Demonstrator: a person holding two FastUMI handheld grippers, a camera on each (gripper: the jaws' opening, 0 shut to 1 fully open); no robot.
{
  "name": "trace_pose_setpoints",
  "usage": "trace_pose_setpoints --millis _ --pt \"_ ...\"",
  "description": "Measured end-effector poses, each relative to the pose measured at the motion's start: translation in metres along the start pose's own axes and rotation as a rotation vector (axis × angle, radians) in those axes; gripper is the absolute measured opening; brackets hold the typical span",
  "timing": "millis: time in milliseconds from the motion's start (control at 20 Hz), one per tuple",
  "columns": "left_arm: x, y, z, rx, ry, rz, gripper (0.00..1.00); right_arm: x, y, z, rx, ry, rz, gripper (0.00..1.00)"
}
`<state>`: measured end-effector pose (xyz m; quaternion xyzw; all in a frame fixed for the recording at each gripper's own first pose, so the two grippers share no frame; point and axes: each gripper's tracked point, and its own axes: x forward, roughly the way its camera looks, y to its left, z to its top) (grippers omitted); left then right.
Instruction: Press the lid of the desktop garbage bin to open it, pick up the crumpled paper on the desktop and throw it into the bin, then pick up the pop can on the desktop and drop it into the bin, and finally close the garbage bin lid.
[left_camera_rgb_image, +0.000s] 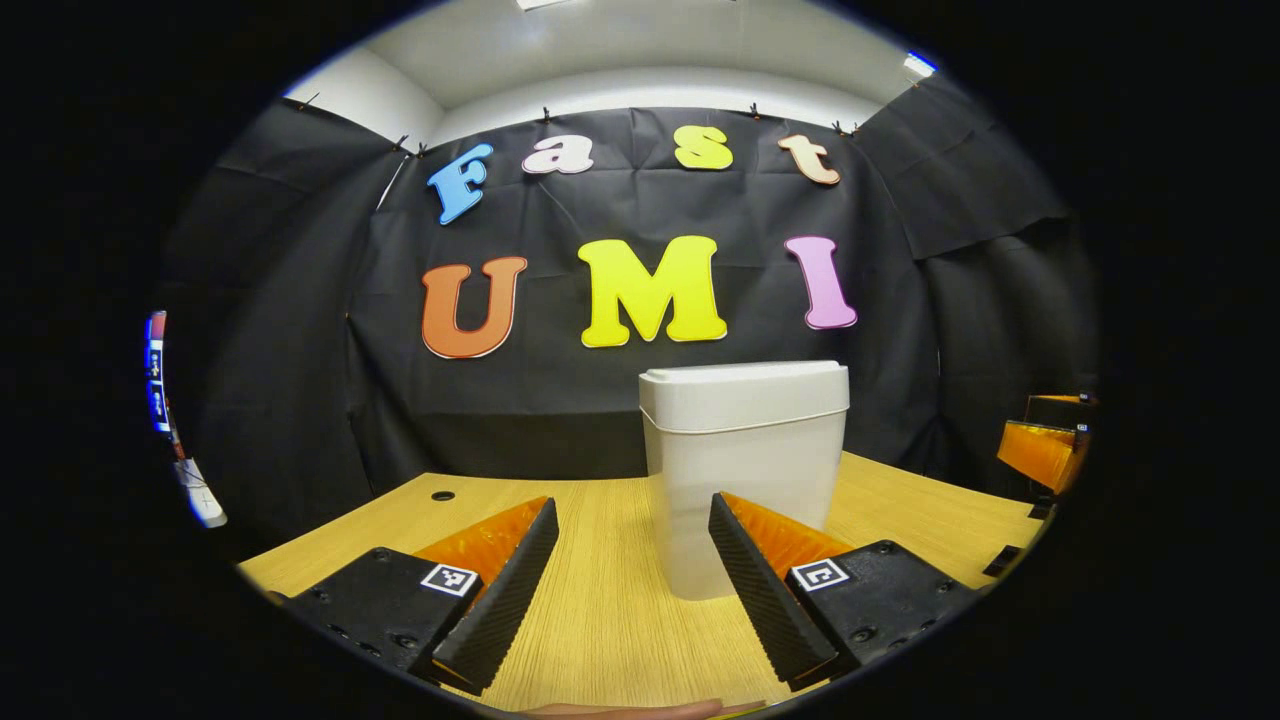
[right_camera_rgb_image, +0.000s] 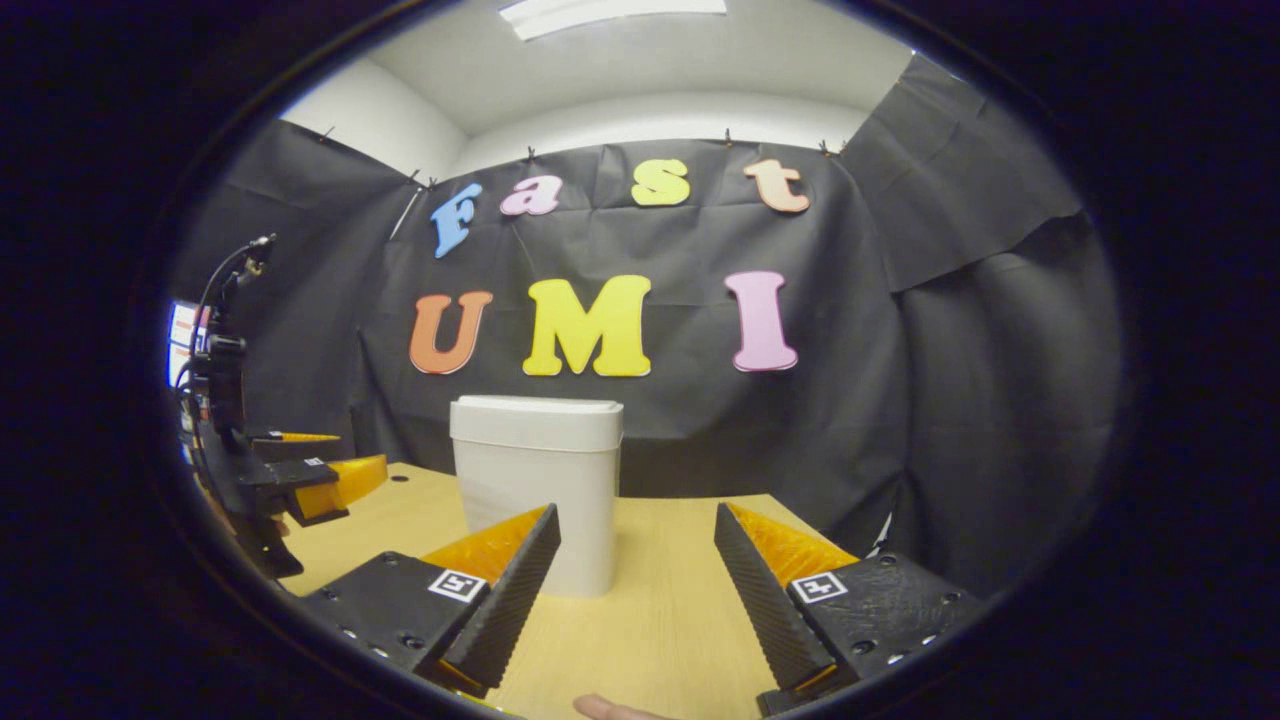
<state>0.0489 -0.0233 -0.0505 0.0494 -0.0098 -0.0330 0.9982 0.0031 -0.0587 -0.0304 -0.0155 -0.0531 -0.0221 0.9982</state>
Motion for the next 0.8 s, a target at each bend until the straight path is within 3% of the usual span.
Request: trace_pose_setpoints --millis 800 --pt "0.0005 -0.0002 0.0002 -0.004 0.004 0.000 0.98 0.0066 0.0030 -0.0072 0.021 0.030 0.011 0.95"
